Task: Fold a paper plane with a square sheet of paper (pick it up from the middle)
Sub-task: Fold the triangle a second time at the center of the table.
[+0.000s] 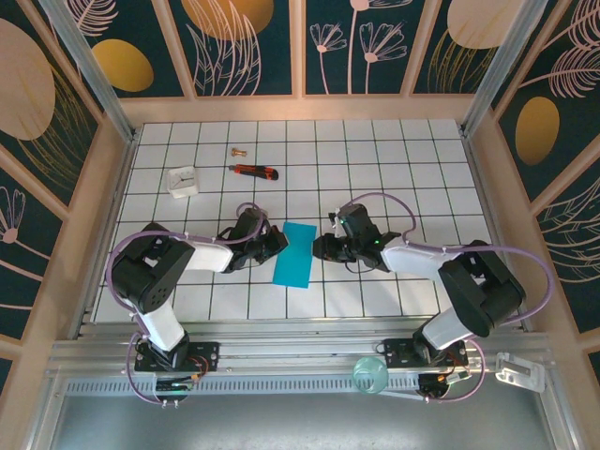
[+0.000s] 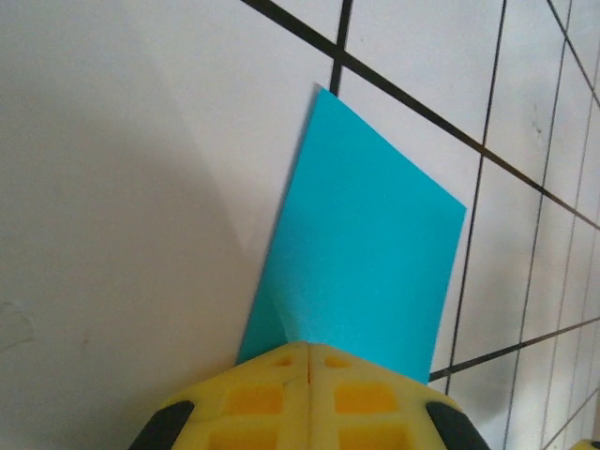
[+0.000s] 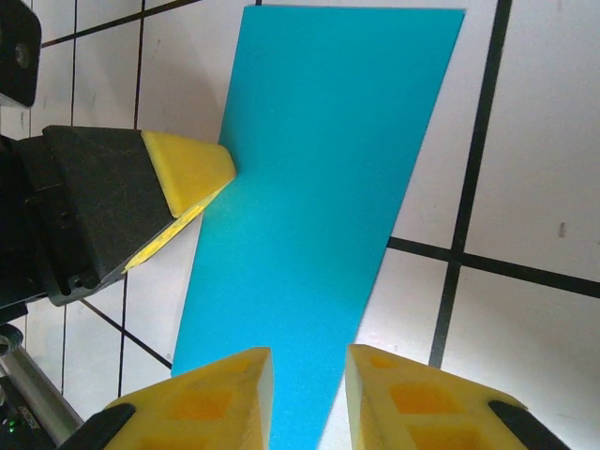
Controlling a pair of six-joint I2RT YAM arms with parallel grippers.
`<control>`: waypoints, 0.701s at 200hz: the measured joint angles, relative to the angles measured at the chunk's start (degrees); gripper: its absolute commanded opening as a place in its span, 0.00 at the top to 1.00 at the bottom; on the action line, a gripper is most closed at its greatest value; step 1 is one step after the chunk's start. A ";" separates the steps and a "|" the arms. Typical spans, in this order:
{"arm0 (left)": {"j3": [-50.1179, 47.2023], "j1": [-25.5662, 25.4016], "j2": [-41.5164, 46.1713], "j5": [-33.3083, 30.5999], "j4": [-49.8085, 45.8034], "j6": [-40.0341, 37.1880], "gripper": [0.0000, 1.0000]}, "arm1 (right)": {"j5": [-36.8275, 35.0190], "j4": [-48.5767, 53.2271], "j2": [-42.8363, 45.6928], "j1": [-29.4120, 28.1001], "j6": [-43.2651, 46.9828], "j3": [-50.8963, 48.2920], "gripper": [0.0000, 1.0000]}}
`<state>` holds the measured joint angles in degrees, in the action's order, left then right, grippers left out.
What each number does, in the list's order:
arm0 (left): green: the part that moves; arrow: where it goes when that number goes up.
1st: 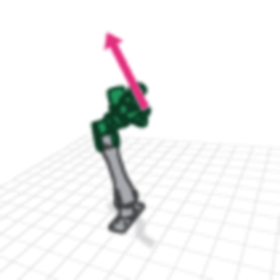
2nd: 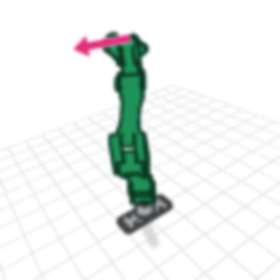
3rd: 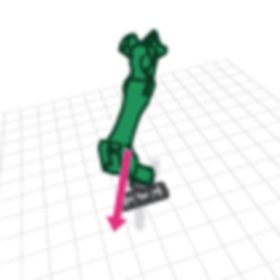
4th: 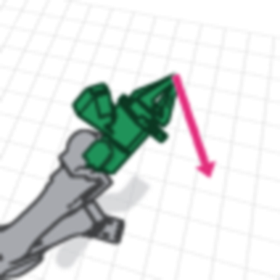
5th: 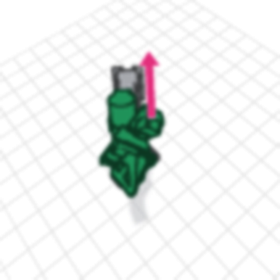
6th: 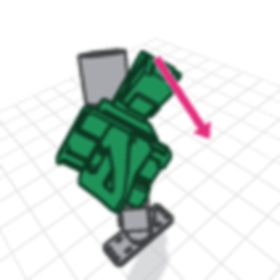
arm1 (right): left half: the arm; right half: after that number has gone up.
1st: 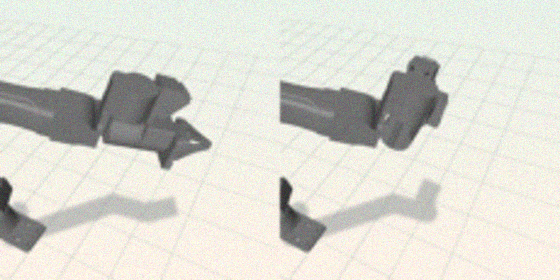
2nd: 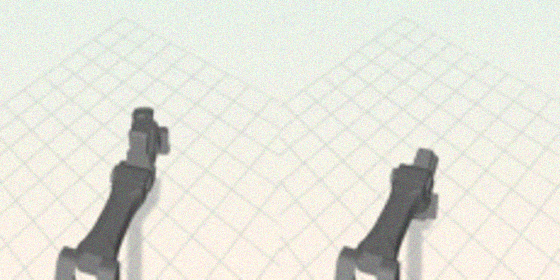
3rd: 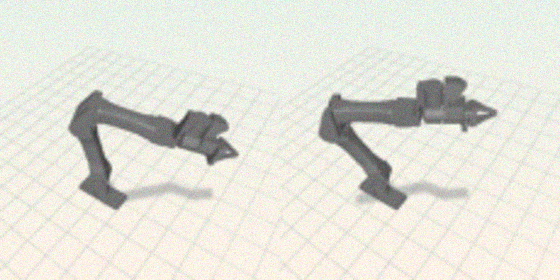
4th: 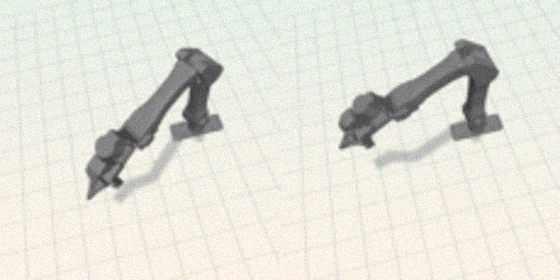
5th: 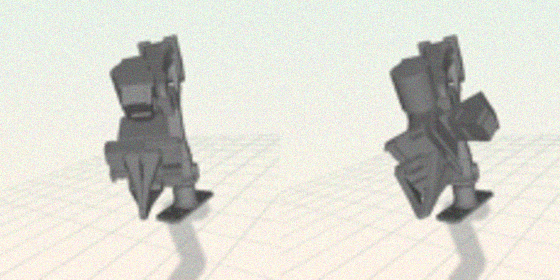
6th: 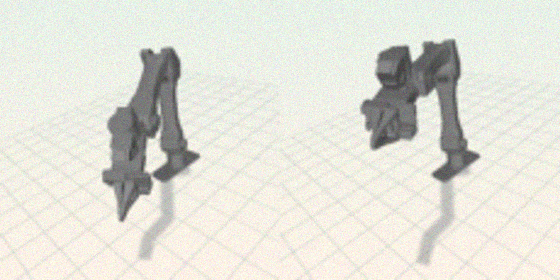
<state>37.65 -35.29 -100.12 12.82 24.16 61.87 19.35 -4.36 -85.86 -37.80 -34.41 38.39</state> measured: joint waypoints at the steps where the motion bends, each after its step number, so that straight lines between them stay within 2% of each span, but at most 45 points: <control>1: 0.00 -0.02 0.07 0.02 0.07 0.04 0.90 | -0.02 0.04 0.02 0.00 0.00 0.00 0.73; 19: -1.01 -0.61 2.62 0.33 0.55 1.29 0.78 | -0.02 0.79 0.28 0.00 0.02 0.00 0.73; 27: -1.36 -0.81 4.74 0.50 0.35 1.18 0.76 | -0.02 1.11 0.48 -0.02 0.00 0.00 0.72; 38: -1.36 -0.83 7.89 0.63 -0.87 0.15 0.76 | -0.09 1.53 1.03 -0.04 -0.02 -0.07 0.72; 63: 0.22 0.37 11.87 0.85 -4.59 -3.54 0.86 | -0.28 0.72 2.25 -0.59 -0.70 -0.70 0.71; 100: 7.45 4.59 4.59 4.59 -9.35 -9.31 0.93 | 0.50 -5.90 -1.97 -3.63 -4.13 -0.72 0.75; 140: 12.96 4.81 -3.80 7.74 -11.63 -12.44 0.92 | 1.51 -9.27 -8.90 -6.54 -6.58 -0.09 0.79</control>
<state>50.61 -30.48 -103.92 20.56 12.53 49.43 20.86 -13.63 -94.76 -44.34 -40.99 38.30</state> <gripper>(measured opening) 0.073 0.220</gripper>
